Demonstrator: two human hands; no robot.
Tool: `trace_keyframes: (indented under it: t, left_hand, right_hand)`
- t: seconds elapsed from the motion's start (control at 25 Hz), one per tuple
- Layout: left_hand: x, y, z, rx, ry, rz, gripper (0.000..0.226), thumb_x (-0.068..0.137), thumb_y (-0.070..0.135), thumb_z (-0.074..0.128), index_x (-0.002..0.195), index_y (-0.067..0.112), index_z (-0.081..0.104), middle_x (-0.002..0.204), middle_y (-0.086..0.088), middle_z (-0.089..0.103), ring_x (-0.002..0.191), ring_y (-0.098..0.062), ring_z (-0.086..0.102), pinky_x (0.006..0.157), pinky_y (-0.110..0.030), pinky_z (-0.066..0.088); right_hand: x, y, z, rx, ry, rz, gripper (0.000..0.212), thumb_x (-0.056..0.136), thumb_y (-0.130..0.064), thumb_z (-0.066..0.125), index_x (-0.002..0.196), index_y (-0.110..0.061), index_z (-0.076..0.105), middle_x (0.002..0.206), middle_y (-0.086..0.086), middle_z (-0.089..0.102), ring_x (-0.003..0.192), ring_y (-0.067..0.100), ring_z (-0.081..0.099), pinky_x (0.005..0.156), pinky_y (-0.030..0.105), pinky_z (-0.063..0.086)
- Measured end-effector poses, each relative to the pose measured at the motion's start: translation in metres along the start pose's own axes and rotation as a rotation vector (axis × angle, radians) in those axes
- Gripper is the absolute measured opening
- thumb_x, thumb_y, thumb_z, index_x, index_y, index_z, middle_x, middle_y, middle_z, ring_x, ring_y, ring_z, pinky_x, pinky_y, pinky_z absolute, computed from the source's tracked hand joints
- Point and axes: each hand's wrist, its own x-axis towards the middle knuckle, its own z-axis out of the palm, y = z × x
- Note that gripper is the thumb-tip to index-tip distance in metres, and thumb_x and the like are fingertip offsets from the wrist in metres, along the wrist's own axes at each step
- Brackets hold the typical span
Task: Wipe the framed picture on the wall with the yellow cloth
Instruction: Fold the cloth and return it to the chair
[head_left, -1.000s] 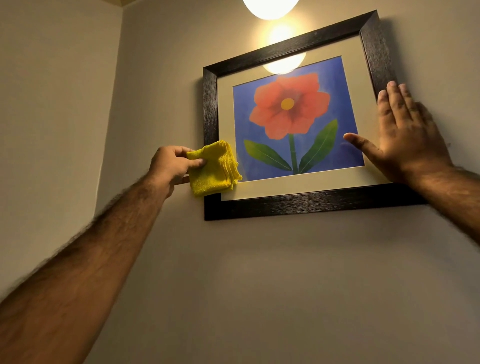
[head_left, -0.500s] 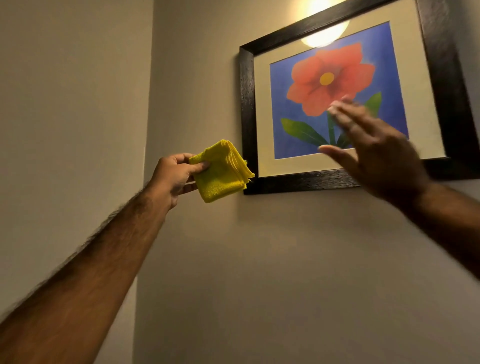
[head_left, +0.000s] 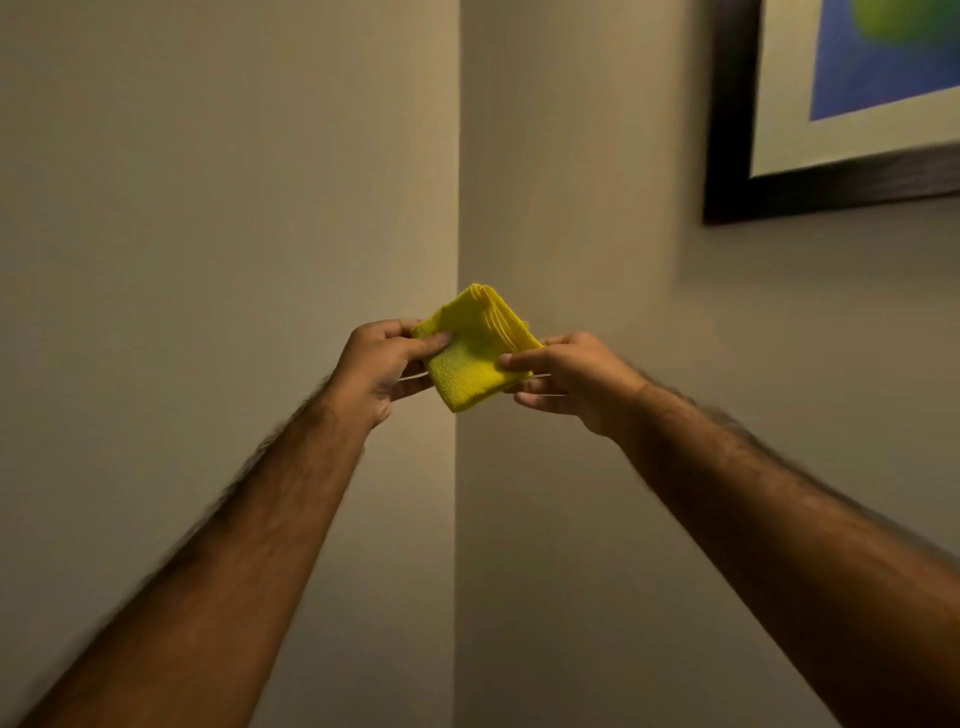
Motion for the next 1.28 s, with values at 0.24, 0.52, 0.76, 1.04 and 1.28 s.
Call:
trace_keyframes:
  t: [0.24, 0.52, 0.76, 1.04, 1.28]
  left_hand:
    - [-0.035, -0.094, -0.119, -0.066, 0.017, -0.31, 0.029, 0.081, 0.002, 0.074, 0.11, 0.0, 0.07, 0.104, -0.015, 0.078, 0.095, -0.029, 0.077, 0.072, -0.038, 0.063]
    - [-0.097, -0.232, -0.224, 0.023, 0.206, -0.565, 0.018, 0.082, -0.004, 0.072, 0.099, 0.002, 0.072, 0.09, -0.011, 0.078, 0.078, -0.021, 0.078, 0.064, -0.034, 0.064]
    - [-0.179, -0.358, -0.311, 0.067, 0.412, -0.789, 0.014, 0.088, -0.004, 0.067, 0.101, 0.001, 0.067, 0.092, -0.011, 0.072, 0.067, -0.013, 0.074, 0.071, -0.033, 0.064]
    - [-0.276, -0.497, -0.363, 0.033, 0.539, -1.053, 0.036, 0.09, -0.004, 0.064, 0.125, -0.009, 0.058, 0.112, -0.021, 0.066, 0.091, -0.03, 0.068, 0.077, -0.039, 0.061]
    - [-0.354, -0.62, -0.38, 0.085, 0.607, -1.25, 0.039, 0.09, -0.006, 0.063, 0.128, -0.013, 0.054, 0.114, -0.025, 0.063, 0.101, -0.034, 0.062, 0.091, -0.05, 0.054]
  right_hand:
    - [0.035, 0.096, 0.081, -0.072, -0.187, 0.209, 0.039, 0.079, -0.012, 0.083, 0.113, 0.0, 0.068, 0.095, 0.012, 0.074, 0.079, 0.02, 0.074, 0.076, 0.031, 0.063]
    - [0.057, 0.24, 0.204, -0.137, -0.355, 0.396, 0.043, 0.076, -0.023, 0.086, 0.111, -0.004, 0.071, 0.105, 0.01, 0.071, 0.097, 0.023, 0.07, 0.078, 0.031, 0.061]
    - [0.046, 0.402, 0.307, -0.15, -0.594, 0.653, 0.043, 0.079, 0.004, 0.079, 0.12, 0.008, 0.068, 0.108, 0.018, 0.07, 0.098, 0.025, 0.068, 0.09, 0.033, 0.06]
    - [-0.002, 0.586, 0.38, -0.2, -0.651, 0.89, 0.03, 0.077, 0.001, 0.082, 0.106, 0.0, 0.072, 0.099, 0.019, 0.065, 0.093, 0.027, 0.061, 0.09, 0.039, 0.055]
    - [-0.063, 0.733, 0.411, -0.273, -0.598, 1.075, 0.035, 0.076, 0.001, 0.083, 0.11, 0.001, 0.073, 0.082, 0.014, 0.067, 0.061, 0.015, 0.064, 0.052, 0.019, 0.058]
